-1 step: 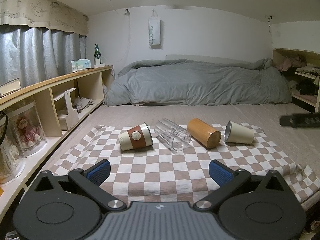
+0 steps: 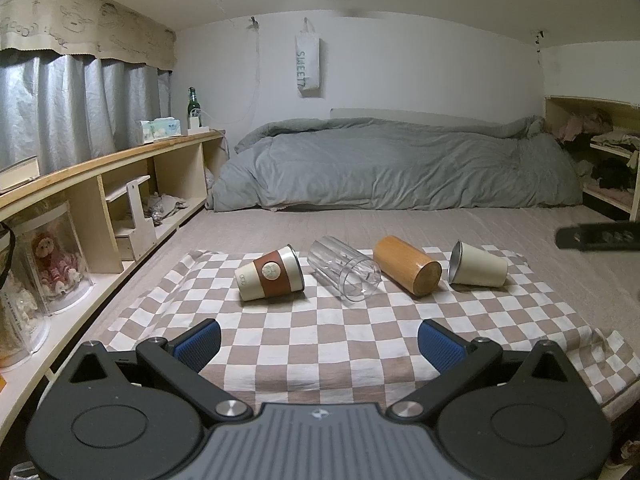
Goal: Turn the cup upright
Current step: 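Reach the right gripper to the tipped cream metal cup and grasp its body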
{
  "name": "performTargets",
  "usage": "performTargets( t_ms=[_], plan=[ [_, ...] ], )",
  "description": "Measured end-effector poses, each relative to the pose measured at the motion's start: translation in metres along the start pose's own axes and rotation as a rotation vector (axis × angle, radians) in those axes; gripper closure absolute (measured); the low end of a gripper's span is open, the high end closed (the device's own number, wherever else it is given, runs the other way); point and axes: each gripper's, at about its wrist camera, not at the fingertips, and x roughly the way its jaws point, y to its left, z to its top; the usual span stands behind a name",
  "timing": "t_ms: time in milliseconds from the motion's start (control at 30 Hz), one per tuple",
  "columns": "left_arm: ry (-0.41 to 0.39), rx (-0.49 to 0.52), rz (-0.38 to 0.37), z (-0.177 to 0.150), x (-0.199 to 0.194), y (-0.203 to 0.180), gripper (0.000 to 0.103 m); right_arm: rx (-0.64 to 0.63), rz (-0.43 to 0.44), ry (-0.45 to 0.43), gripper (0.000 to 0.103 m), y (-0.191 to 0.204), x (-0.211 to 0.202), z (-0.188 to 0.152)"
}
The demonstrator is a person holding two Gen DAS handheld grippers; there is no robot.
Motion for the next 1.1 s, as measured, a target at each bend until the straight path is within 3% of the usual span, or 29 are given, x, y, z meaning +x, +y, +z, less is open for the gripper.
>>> performTargets(
  t_ms=[200, 400, 667, 767, 867, 967, 1100],
  plan=[
    [0.024, 0.007, -0.012, 0.003, 0.016, -0.001, 0.000, -0.155, -0.028, -0.007, 0.000, -0.009, 0.066, 0.009],
    [0.057, 0.010, -0.019, 0.006, 0.036, -0.002, 0.000, -0.231, -0.011, 0.062, 0.000, -0.019, 0.143, 0.006],
    [0.104, 0.002, -0.025, 0.008, 0.066, 0.001, 0.000, -0.168, 0.020, 0.080, 0.000, -0.037, 0.228, 0.015],
    [0.121, 0.001, -0.025, 0.009, 0.076, 0.001, 0.000, -0.163, 0.107, 0.088, 0.000, -0.045, 0.253, 0.020],
    [0.139, -0.002, -0.026, 0.009, 0.087, 0.002, 0.000, -0.364, 0.216, 0.107, 0.000, -0.041, 0.266, 0.021],
    [0.159, -0.006, -0.027, 0.010, 0.097, 0.002, 0.000, -0.598, 0.258, 0.143, 0.000, -0.030, 0.278, 0.016],
    [0.179, -0.008, -0.032, 0.011, 0.111, 0.002, 0.000, -0.731, 0.313, 0.246, 0.000, -0.022, 0.298, 0.014]
  ],
)
